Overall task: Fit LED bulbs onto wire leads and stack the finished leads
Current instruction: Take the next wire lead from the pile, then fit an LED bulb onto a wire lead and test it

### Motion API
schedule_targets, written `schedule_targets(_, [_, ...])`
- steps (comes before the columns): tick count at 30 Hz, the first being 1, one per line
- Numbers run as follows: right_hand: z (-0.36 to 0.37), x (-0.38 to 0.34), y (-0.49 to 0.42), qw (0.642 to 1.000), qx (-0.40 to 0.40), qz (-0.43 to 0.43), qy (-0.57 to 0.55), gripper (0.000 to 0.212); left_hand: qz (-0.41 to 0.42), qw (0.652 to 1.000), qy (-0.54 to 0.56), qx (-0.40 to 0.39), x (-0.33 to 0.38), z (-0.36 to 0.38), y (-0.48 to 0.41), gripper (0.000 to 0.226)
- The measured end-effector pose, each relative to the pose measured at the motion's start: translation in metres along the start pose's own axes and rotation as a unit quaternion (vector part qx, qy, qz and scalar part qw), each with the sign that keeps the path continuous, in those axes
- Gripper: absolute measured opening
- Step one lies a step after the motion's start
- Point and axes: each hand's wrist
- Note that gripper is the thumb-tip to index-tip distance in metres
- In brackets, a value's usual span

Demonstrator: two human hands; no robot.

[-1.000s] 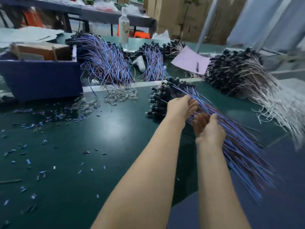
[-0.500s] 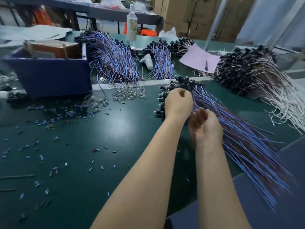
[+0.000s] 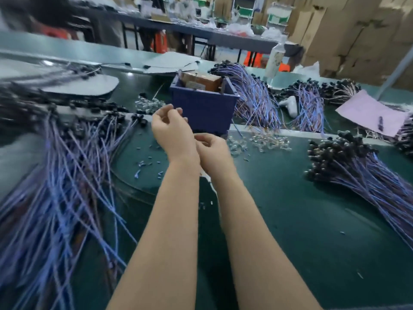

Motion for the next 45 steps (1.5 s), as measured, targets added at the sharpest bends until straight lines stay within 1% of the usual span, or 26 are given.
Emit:
schedule_targets(4, [0.065, -0.008, -0.003, 0.993, -0.108, -0.018, 0.052, 0.012, 0.063, 0.995, 0.029, 0.07, 0.037, -0.039, -0.027, 0.022])
schedule_targets(8, [0.111, -0.013, -0.004, 0.982, -0.145, -0.019, 0.116, 0.042, 0.078, 0.989, 0.056, 0.112, 0.062, -0.063, -0.044, 0.02])
schedule_targets(11, [0.137, -0.015, -0.004, 0.956, -0.183, -0.005, 0.231, 0.017, 0.071, 0.989, 0.054, 0.122, 0.068, -0.072, -0.05, 0.017])
schedule_targets(13, [0.144, -0.017, -0.004, 0.954, -0.197, 0.008, 0.224, 0.017, 0.065, 0.988, 0.058, 0.125, 0.071, -0.075, -0.052, 0.018])
schedule_targets(15, [0.14, -0.021, -0.005, 0.969, -0.199, 0.038, 0.139, 0.01, 0.058, 0.988, 0.078, 0.12, 0.073, -0.075, -0.055, 0.019])
schedule_targets(16, [0.136, -0.023, -0.008, 0.973, -0.188, 0.05, 0.121, 0.012, 0.056, 0.988, 0.089, 0.117, 0.073, -0.075, -0.056, 0.019])
schedule_targets(18, [0.127, -0.026, -0.016, 0.967, -0.196, 0.055, 0.151, 0.026, 0.057, 0.987, 0.096, 0.112, 0.073, -0.073, -0.055, 0.02])
schedule_targets(20, [0.114, -0.03, -0.017, 0.959, -0.201, 0.016, 0.199, 0.038, 0.055, 0.989, 0.092, 0.106, 0.07, -0.07, -0.052, 0.02])
schedule_targets(21, [0.106, -0.031, -0.019, 0.959, -0.204, 0.003, 0.197, 0.036, 0.055, 0.989, 0.087, 0.102, 0.069, -0.068, -0.05, 0.019])
schedule_targets(22, [0.096, -0.03, -0.021, 0.967, -0.203, 0.007, 0.154, 0.027, 0.056, 0.99, 0.08, 0.099, 0.067, -0.066, -0.048, 0.018])
schedule_targets(24, [0.073, -0.03, -0.023, 0.988, -0.155, 0.009, 0.016, 0.009, 0.055, 0.993, 0.061, 0.085, 0.062, -0.06, -0.041, 0.015])
schedule_targets(26, [0.047, -0.03, -0.027, 0.995, -0.043, -0.019, -0.083, 0.008, 0.051, 0.997, 0.037, 0.034, 0.056, -0.049, -0.031, 0.017])
schedule_targets(27, [0.031, -0.03, -0.028, 0.991, 0.02, -0.033, -0.127, 0.009, 0.048, 0.999, 0.009, -0.013, 0.051, -0.041, -0.024, 0.022])
schedule_targets(29, [0.001, -0.029, -0.028, 0.965, 0.13, -0.042, -0.225, 0.012, 0.011, 0.988, -0.085, -0.128, 0.038, -0.024, -0.011, 0.035])
schedule_targets(30, [-0.014, -0.027, -0.027, 0.947, 0.172, -0.046, -0.267, 0.015, -0.024, 0.969, -0.155, -0.189, 0.031, -0.014, -0.004, 0.04])
schedule_targets(31, [-0.027, -0.025, -0.026, 0.931, 0.21, -0.049, -0.295, 0.017, -0.061, 0.938, -0.237, -0.246, 0.022, -0.004, 0.003, 0.044])
schedule_targets(33, [-0.05, -0.019, -0.024, 0.91, 0.275, -0.049, -0.305, 0.023, -0.119, 0.849, -0.392, -0.334, 0.001, 0.01, 0.017, 0.053])
schedule_targets(34, [-0.061, -0.016, -0.023, 0.905, 0.299, -0.048, -0.3, 0.024, -0.142, 0.81, -0.441, -0.36, -0.011, 0.015, 0.022, 0.056])
schedule_targets(35, [-0.07, -0.013, -0.022, 0.898, 0.319, -0.048, -0.301, 0.025, -0.166, 0.786, -0.463, -0.374, -0.022, 0.02, 0.027, 0.058])
schedule_targets(36, [-0.079, -0.009, -0.021, 0.888, 0.335, -0.046, -0.311, 0.025, -0.193, 0.777, -0.465, -0.378, -0.032, 0.023, 0.029, 0.06])
schedule_targets(37, [-0.088, -0.005, -0.02, 0.877, 0.348, -0.045, -0.327, 0.026, -0.215, 0.781, -0.454, -0.371, -0.041, 0.026, 0.03, 0.061])
schedule_targets(39, [-0.102, 0.003, -0.018, 0.857, 0.375, -0.038, -0.352, 0.029, -0.243, 0.818, -0.398, -0.336, -0.055, 0.032, 0.029, 0.055])
schedule_targets(40, [-0.107, 0.007, -0.017, 0.846, 0.39, -0.031, -0.362, 0.03, -0.256, 0.85, -0.335, -0.317, -0.06, 0.033, 0.026, 0.047])
schedule_targets(42, [-0.115, 0.015, -0.017, 0.818, 0.423, -0.013, -0.389, 0.031, -0.294, 0.903, -0.137, -0.281, -0.067, 0.031, 0.019, 0.031])
schedule_targets(43, [-0.117, 0.019, -0.017, 0.806, 0.438, -0.006, -0.399, 0.031, -0.299, 0.916, -0.048, -0.262, -0.069, 0.029, 0.014, 0.027])
schedule_targets(45, [-0.116, 0.027, -0.016, 0.795, 0.449, 0.008, -0.407, 0.031, -0.28, 0.931, 0.057, -0.225, -0.069, 0.023, 0.003, 0.023])
Point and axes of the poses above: each hand's wrist, its own y-axis away from the middle knuckle, its own z-axis out of the palm, x = y × z, and after that the axes turned 10 degrees about -z, right-handed
